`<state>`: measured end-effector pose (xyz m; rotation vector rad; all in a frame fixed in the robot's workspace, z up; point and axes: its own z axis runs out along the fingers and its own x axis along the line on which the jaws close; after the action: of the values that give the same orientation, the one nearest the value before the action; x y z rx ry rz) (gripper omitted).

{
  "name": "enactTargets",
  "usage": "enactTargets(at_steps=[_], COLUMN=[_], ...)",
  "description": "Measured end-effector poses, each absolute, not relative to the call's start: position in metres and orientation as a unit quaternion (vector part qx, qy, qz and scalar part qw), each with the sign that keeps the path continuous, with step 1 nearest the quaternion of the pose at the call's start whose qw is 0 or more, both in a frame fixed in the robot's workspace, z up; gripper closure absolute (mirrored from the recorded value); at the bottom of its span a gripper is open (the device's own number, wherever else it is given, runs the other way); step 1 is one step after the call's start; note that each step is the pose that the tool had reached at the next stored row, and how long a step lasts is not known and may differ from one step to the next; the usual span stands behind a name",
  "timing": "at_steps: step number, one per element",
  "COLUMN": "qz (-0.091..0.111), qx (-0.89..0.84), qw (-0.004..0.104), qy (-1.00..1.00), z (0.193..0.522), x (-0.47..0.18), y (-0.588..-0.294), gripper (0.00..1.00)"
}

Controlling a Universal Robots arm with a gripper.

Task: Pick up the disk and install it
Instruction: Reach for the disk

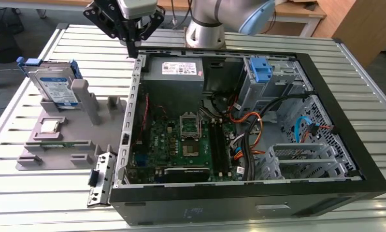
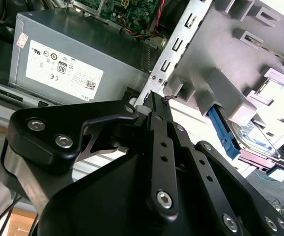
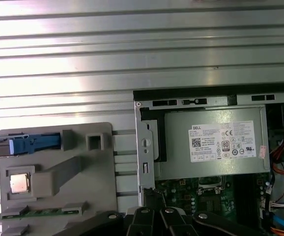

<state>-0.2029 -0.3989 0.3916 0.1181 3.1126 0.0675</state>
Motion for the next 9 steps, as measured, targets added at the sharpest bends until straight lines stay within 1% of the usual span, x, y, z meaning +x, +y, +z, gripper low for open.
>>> enactTargets(at_steps=[9], qz=[0.022], qx=[0.038], qw=[0.013], qy=[0.999], z=[0.3912], x=[-0.2125], y=[-0.3989], gripper=[0.90])
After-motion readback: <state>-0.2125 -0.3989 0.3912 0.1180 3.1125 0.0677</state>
